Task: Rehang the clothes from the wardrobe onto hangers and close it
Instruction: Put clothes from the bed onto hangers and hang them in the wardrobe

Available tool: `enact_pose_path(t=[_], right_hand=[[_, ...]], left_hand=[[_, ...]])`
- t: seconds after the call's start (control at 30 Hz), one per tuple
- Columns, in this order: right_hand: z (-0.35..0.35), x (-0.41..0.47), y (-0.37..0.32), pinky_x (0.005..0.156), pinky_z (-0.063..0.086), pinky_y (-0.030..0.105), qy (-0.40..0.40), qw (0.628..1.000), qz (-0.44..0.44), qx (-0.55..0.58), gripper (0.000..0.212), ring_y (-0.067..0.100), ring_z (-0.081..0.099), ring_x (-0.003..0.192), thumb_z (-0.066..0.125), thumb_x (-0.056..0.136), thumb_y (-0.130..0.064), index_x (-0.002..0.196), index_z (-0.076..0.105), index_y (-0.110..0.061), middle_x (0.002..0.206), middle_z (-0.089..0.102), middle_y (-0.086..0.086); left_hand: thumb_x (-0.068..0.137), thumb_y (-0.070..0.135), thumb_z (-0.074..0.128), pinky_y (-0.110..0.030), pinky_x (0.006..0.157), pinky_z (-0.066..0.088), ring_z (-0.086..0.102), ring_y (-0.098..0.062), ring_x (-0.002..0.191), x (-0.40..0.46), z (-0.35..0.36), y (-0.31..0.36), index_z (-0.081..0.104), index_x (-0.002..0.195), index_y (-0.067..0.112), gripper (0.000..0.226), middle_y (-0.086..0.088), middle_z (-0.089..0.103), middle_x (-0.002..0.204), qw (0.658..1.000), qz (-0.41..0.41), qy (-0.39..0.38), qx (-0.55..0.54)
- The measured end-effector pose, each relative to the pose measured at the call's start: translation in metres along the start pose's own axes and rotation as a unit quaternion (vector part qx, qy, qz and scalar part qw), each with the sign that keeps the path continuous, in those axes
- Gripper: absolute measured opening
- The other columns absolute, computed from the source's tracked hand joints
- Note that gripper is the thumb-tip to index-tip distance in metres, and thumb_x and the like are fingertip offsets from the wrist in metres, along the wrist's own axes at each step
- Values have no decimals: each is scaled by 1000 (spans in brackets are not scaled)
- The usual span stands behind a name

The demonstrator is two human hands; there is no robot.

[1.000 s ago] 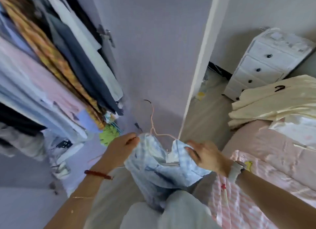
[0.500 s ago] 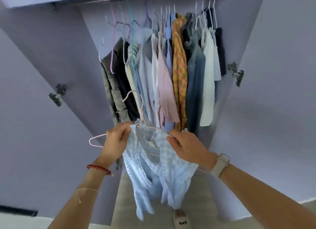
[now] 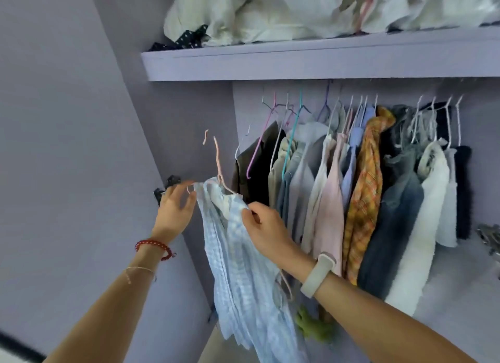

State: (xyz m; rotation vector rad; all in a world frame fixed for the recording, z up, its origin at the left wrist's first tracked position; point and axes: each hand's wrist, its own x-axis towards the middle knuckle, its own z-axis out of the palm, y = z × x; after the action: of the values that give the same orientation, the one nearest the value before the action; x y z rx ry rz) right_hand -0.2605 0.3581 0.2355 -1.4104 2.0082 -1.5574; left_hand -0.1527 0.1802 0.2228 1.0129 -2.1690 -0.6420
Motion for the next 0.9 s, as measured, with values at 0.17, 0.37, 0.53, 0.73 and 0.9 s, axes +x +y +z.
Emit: enact_pose_path(t=[0.17,0.37,0.53,0.73,0.9], right_hand=[[41,71,-19,44,25,16,24,988,94,119,40,3,29,43,41,92,-13,55,29,-17,51,32,-5],[85,172,-29,45,29,12,97,971,123,181,39,-1,37,46,37,97,-22,59,32,-26,55,35,-11],[108,254,-28,67,35,26,183,969,98,136,37,15,41,71,36,98,-20,61,31,-27,63,34,-8],[103,319,-15,66,36,26,272,953,101,80,31,23,52,75,33,98,-18,83,54,-1,75,56,10],[89,353,16,84,45,35,282,941,181,41,34,37,56,104,32,97,-18,117,50,4,114,58,24]], left_hand=[[95,15,44,-19,86,35,52,-25,106,37,-17,-12,55,123,10,30,-11,51,120,996,-11,76,-49],[95,10,42,-22,91,43,51,-23,108,126,-52,9,53,124,8,31,-11,48,123,977,94,157,-105],[90,4,48,-33,106,29,36,-33,127,197,-65,31,47,132,9,42,-15,41,137,951,237,198,-23],[90,12,47,-59,109,15,9,-43,139,242,-52,30,31,143,15,55,-19,17,152,935,297,182,75],[91,17,40,-55,111,9,3,-42,140,254,-45,17,26,145,19,56,-16,10,154,929,319,177,56]])
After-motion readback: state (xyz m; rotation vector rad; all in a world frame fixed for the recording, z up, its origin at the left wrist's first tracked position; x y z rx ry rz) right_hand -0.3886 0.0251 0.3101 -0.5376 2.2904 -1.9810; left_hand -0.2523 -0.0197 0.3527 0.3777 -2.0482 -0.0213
